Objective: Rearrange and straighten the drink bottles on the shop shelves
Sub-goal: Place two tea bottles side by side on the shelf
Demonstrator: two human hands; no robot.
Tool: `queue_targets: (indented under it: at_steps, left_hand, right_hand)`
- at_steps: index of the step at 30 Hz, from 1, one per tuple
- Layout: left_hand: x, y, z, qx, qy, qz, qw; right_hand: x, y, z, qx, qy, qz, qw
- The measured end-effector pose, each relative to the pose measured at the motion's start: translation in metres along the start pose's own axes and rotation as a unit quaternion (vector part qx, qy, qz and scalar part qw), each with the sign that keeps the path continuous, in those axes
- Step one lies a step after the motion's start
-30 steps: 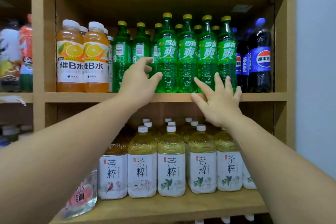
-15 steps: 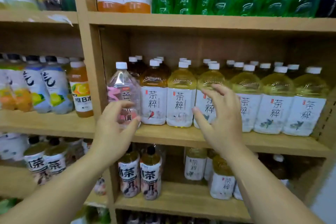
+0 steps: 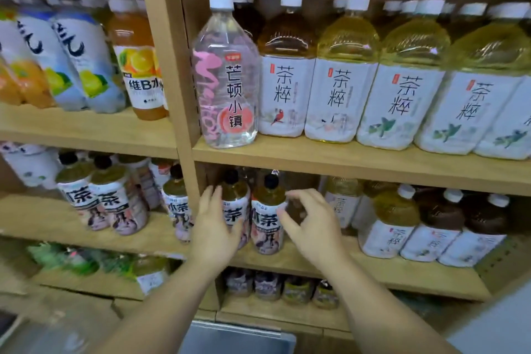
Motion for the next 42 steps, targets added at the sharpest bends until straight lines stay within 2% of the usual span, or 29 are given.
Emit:
queue_targets:
  at_steps: [2,5,8,14,19,24,28,32,36,39,42]
  left_hand:
    - [0.009,-0.001,-0.006,-0.001,-0.021,-0.025,0.999]
    - [0.016,0.001,-0.019,-0.011,-0.049,-0.052,0.997]
    - [0.02,0.001,-0.029,-0.032,-0.062,-0.051,0.996]
    - [0.02,0.001,-0.03,-0.02,-0.039,-0.109,0.993]
    - [0.017,0.004,-0.026,0.026,-0.015,-0.129,0.991]
    - [0.021,0.01,-0.022,0.064,-0.015,-0.155,0.986]
    - [0.032,0.02,-0.017,0.062,-0.038,-0.081,0.994]
    - [0.038,0.02,-0.007,0.066,-0.042,-0.064,0.995]
    - [0.02,0.004,0.016,0.033,-0.02,0.03,0.999]
    - [0.004,-0.009,0.038,0.034,-0.026,0.079,0.996]
    - [-0.016,-0.038,0.054,-0.004,-0.028,0.115,0.993]
  right_hand:
    - [0.021,0.026,-0.005,0.087,-0.041,0.002,0.995]
    - [0.046,0.042,-0.015,0.135,-0.087,-0.041,0.986]
    - [0.061,0.044,-0.026,0.139,-0.107,-0.076,0.981]
    - [0.063,0.057,-0.024,0.175,-0.063,-0.092,0.978]
    - [0.057,0.061,-0.014,0.158,-0.059,-0.093,0.981]
    - [0.041,0.068,-0.002,0.148,-0.042,-0.155,0.976]
    - [0.032,0.07,0.011,0.134,-0.033,-0.192,0.972]
    - [0.027,0.069,0.026,0.132,-0.049,-0.232,0.962]
    - [0.025,0.068,0.044,0.142,-0.066,-0.231,0.96]
    - [0.028,0.064,0.061,0.155,-0.078,-0.249,0.953]
    - [0.039,0.056,0.074,0.16,-0.085,-0.269,0.946]
Point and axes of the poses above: each hand's wrist, its own z-axis away from the middle knuckle, its own x-axis out of the palm, y = z × x, the point moved 9 cm from there along -z, towards the middle knuckle, and after that the axes turned 6 degrees about -z, right-handed, at the moved point
